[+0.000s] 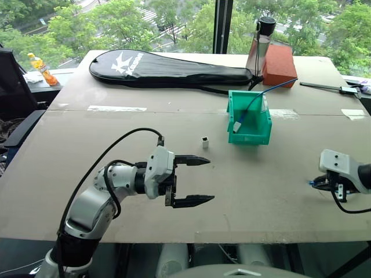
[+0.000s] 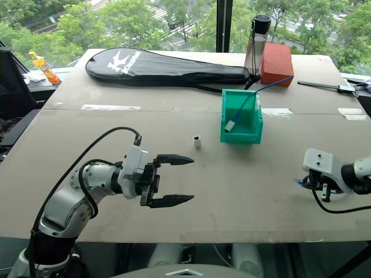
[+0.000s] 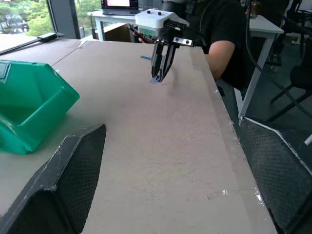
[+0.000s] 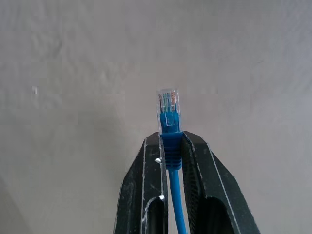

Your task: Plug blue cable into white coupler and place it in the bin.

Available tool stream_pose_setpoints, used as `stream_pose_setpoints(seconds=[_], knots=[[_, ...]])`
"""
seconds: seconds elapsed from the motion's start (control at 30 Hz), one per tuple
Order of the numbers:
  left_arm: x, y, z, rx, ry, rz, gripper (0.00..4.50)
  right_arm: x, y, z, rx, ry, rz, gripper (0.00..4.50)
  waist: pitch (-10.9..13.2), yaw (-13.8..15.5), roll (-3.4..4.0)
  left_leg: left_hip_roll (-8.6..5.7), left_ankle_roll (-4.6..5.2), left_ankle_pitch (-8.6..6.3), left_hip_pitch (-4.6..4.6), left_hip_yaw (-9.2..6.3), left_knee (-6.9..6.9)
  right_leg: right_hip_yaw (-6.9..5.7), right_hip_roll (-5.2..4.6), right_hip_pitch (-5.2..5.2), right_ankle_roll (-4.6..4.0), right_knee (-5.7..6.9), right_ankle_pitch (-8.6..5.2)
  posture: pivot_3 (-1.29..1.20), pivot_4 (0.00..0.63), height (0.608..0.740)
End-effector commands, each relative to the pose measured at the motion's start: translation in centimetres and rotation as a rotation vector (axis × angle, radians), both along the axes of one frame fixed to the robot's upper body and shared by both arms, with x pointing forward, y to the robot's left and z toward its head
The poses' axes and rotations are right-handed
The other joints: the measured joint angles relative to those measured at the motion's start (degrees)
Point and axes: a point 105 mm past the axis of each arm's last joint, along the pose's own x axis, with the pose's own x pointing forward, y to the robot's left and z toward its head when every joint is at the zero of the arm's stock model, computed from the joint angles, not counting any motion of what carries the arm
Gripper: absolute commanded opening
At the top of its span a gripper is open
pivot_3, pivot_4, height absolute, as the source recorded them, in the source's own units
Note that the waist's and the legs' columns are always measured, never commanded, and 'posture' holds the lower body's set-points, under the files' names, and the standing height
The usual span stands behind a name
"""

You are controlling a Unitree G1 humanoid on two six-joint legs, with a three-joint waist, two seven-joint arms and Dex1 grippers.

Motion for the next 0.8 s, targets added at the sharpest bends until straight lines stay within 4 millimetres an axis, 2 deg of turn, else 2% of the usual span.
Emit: stream_pose_setpoints(seconds=[0.03,0.2,0.27,0.4,0.53,0.67,0.7,0.77,0.8], knots=[[0.3,0.8,0.2,0.000,-0.038,0.050,4.50,0.8,4.8,0.7,0.013,-0.027,0.165,0.14,0.01,-0.37,0.00,-0.01,0.02,-0.01,0.00,-0.04,-0.02,-0.01,0.00,0.00,0.00,0.01,0.00,0.00,0.150,0.740],[0.4,1.9,0.1,0.021,-0.048,0.085,4.50,3.1,9.3,0.2,0.005,-0.017,0.278,0.14,0.05,-0.01,0.06,-0.06,-0.07,0.04,-0.07,-0.05,0.00,-0.06,-0.06,-0.03,-0.24,0.01,0.12,0.00,0.150,0.740],[0.4,2.4,0.1,0.028,-0.049,0.100,4.50,3.4,10.4,0.1,-0.021,0.006,0.327,0.14,0.06,-0.04,0.07,-0.12,-0.06,0.04,-0.14,-0.01,0.00,-0.03,-0.12,-0.10,-0.24,0.01,0.13,0.00,0.150,0.740],[0.3,3.5,0.1,0.038,-0.046,0.122,4.50,3.5,10.8,-0.8,-0.093,0.047,0.370,0.14,0.06,0.60,0.08,-0.14,-0.05,0.03,-0.21,-0.01,-0.02,-0.08,-0.15,-0.12,-0.21,-0.01,0.14,0.00,0.150,0.740],[0.3,3.8,-0.2,0.043,-0.041,0.139,4.50,3.8,10.3,-2.3,-0.168,0.078,0.375,0.14,0.07,0.81,0.10,-0.15,-0.05,0.02,-0.21,0.00,-0.04,-0.09,-0.15,-0.13,-0.21,-0.02,0.12,0.00,0.150,0.740],[0.4,3.7,-0.3,0.034,-0.036,0.149,4.50,3.9,10.4,-2.8,-0.165,0.086,0.369,1.51,0.05,0.81,0.08,-0.14,-0.05,0.03,-0.12,0.01,-0.01,-0.08,-0.14,-0.07,-0.23,0.01,0.12,0.00,0.150,0.740],[0.4,3.6,-0.4,0.032,-0.033,0.150,4.50,4.0,10.4,-2.7,-0.151,0.077,0.358,2.08,0.03,0.81,0.07,-0.14,-0.05,0.03,-0.10,0.01,-0.01,-0.08,-0.14,-0.05,-0.23,0.02,0.12,0.00,0.150,0.740],[0.5,3.6,-0.5,0.031,-0.032,0.151,4.50,4.1,10.7,-1.7,-0.100,0.046,0.338,2.80,0.03,0.88,0.07,-0.14,-0.05,0.03,-0.08,-0.01,0.01,-0.08,-0.15,-0.04,-0.23,0.04,0.12,0.00,0.150,0.740],[0.5,3.5,-0.5,0.029,-0.032,0.151,4.50,4.3,10.8,-0.9,-0.061,0.015,0.309,3.34,0.03,0.92,0.07,-0.14,-0.05,0.03,-0.08,-0.01,0.01,-0.09,-0.15,-0.04,-0.23,0.05,0.12,0.00,0.150,0.740]])
